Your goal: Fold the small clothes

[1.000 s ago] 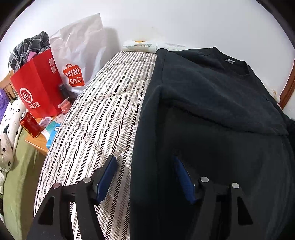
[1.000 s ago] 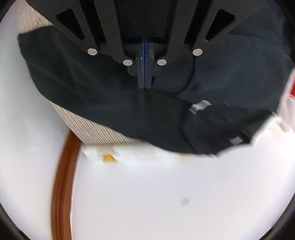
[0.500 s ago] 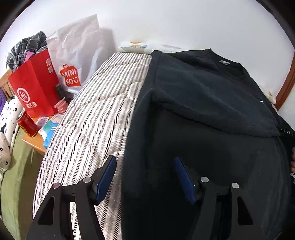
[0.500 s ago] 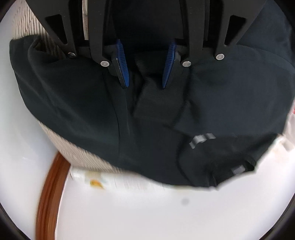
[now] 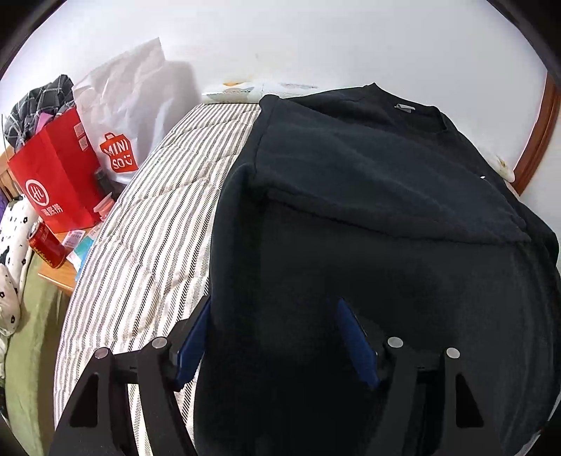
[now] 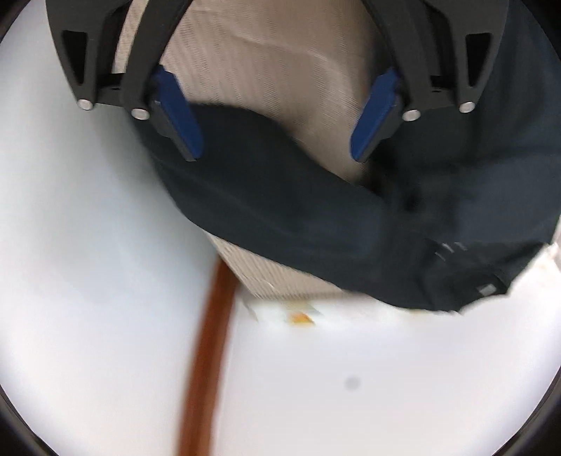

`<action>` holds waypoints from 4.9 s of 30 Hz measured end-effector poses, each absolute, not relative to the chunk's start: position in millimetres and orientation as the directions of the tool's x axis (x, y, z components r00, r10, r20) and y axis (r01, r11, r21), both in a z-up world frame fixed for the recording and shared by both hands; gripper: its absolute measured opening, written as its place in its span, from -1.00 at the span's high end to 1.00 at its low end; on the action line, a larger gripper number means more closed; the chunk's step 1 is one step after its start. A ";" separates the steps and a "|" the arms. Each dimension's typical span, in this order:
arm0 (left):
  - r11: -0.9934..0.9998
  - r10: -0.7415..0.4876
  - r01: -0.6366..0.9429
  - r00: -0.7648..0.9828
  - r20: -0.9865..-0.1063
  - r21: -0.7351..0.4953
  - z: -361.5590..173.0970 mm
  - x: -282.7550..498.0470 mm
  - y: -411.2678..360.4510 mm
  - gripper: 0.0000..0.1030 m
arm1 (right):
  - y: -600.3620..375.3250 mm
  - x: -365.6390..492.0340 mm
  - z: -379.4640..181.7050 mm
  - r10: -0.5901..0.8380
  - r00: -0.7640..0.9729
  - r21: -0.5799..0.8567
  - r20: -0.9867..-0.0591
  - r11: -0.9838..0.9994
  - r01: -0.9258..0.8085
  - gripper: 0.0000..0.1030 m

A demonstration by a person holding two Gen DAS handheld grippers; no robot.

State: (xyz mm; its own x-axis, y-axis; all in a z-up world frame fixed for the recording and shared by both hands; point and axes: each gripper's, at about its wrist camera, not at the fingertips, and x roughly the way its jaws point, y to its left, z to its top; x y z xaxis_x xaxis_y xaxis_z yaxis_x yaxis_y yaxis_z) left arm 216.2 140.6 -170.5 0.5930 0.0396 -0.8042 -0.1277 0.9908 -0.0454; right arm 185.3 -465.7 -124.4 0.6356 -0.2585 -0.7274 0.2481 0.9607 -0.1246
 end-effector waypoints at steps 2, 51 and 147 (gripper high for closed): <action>0.990 0.039 -0.132 0.595 -0.803 -0.050 -171.3 215.5 141.0 -0.39 | -495.2 174.7 -143.2 -0.308 0.579 -0.162 -0.754 0.943 0.291 -0.71; 0.985 0.083 -0.170 0.588 -0.805 -0.022 -190.9 209.4 152.0 -0.85 | -214.2 289.0 -128.8 0.127 0.652 -0.009 -0.748 0.979 -0.202 0.08; 0.991 -0.105 0.022 0.750 -0.653 -0.134 -88.5 322.6 99.6 0.83 | -360.6 211.3 -114.7 -0.025 0.673 0.038 -0.739 0.996 0.078 -0.05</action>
State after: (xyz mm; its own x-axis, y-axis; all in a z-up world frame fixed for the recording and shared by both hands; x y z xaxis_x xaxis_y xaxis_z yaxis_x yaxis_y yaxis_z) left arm 322.6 99.6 -88.5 0.7501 -0.1049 -0.6530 0.0222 0.9908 -0.1337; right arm 211.4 -360.6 -114.7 0.6734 -0.0247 -0.7388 0.0783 0.9962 0.0381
